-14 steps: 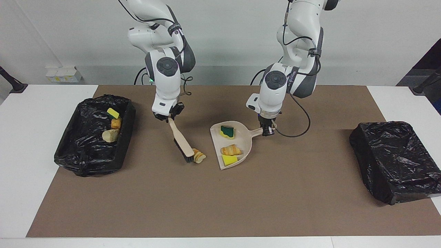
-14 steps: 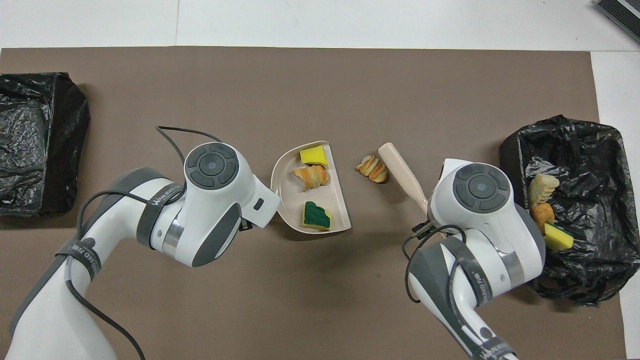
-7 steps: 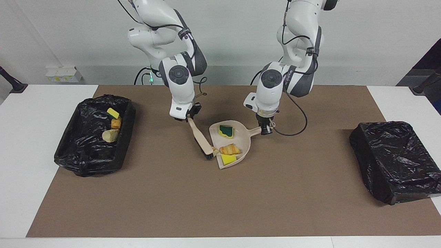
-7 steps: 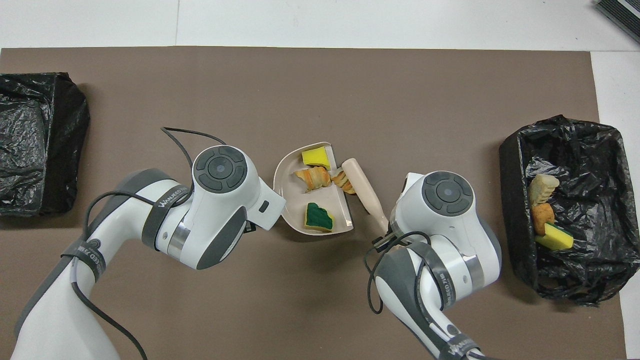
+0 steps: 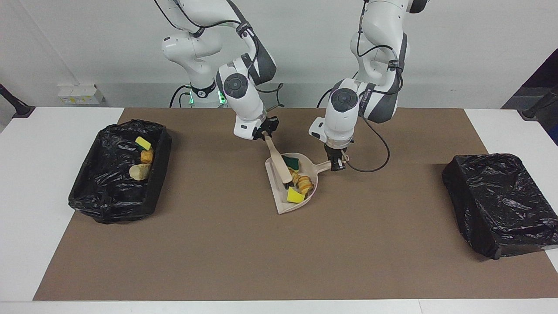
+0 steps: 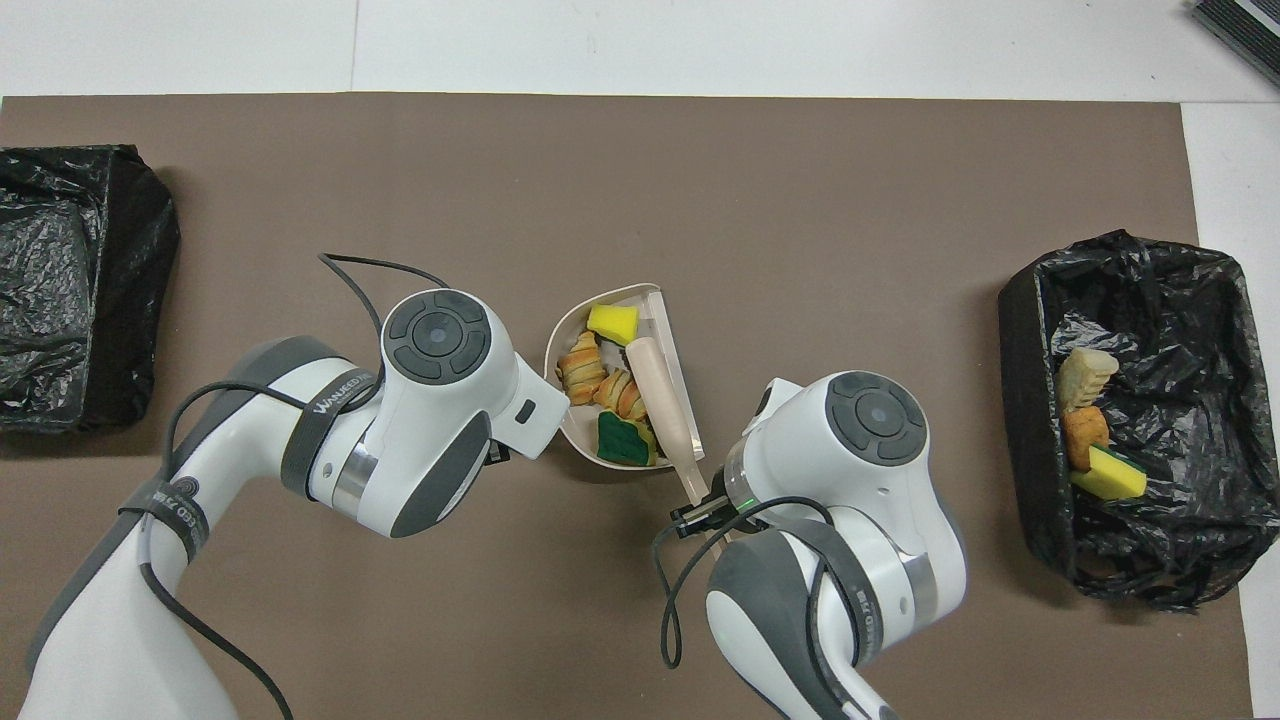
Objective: Sweep and dump trash in bin
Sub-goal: 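Lift the filled dustpan with the left gripper while the right withdraws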
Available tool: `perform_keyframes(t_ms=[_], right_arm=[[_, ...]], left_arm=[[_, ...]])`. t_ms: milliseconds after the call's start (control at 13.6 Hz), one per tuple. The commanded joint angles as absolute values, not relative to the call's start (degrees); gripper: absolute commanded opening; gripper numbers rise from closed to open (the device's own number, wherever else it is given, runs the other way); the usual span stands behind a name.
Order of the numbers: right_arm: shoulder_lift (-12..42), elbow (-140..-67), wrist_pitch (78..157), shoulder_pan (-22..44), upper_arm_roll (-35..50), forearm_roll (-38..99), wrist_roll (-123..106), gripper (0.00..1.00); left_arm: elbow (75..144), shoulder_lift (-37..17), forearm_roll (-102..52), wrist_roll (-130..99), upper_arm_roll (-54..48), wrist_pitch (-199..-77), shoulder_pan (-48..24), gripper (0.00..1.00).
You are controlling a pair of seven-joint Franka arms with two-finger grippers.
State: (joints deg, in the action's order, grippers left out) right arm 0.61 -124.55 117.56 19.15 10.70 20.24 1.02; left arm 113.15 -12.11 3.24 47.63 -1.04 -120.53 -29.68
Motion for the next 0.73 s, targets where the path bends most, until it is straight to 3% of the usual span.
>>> perform_keyframes(t_ms=[0,366,660], right_arm=[[-5.96,-125.07,111.47,17.58,10.37,21.1,5.52,0.0],[-15.62,-125.07,101.02,12.76,10.37,16.09,10.81,0.0],[-20.38,-128.57,94.05,11.69,10.55,13.36,12.39,0.0]], left_arm=[[113.29,-11.95,4.31,47.46,-0.88,-121.54,-29.53,0.0],[113.73,-12.13,4.22,53.69,-0.88,-124.97,-27.6,0.0],[113.73,-11.52,2.82,61.68,-1.05,-126.04,-23.92,0.0]])
